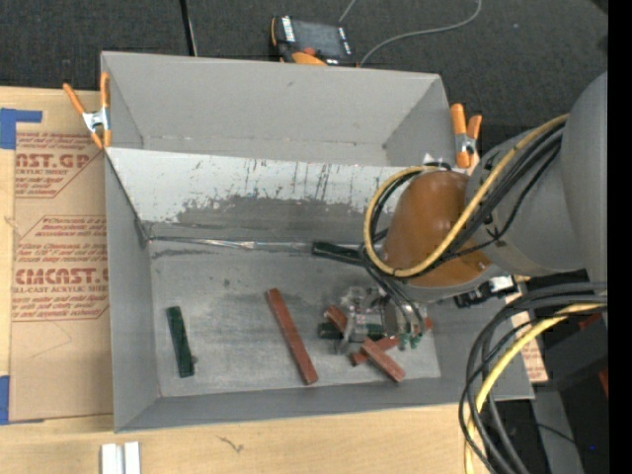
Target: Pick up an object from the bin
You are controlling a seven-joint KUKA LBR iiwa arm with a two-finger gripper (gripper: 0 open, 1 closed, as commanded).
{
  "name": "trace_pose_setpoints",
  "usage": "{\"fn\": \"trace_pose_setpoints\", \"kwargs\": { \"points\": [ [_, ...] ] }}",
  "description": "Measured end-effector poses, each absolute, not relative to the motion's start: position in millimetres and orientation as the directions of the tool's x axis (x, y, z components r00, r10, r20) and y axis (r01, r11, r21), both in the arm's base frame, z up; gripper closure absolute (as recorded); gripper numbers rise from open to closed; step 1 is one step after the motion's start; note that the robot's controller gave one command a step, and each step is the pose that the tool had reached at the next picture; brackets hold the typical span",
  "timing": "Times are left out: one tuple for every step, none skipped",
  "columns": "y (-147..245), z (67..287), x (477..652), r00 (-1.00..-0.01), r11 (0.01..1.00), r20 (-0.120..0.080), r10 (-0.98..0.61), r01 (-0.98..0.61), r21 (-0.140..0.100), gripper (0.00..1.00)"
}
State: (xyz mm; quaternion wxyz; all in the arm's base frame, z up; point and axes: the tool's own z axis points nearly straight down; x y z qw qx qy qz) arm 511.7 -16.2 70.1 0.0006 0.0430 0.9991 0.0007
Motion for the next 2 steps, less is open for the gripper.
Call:
{"fn": "trace_pose_setpoints", "kwargs": {
  "points": [
    [-59.7, 132.3, 548.8, -0.960, 0.960, -0.006, -0.280, -0.280, -0.004, 1.00],
    [-62.9, 302.3, 537.6, -0.960, 0.960, -0.011, -0.281, -0.281, -0.005, 1.00]
  ]
}}
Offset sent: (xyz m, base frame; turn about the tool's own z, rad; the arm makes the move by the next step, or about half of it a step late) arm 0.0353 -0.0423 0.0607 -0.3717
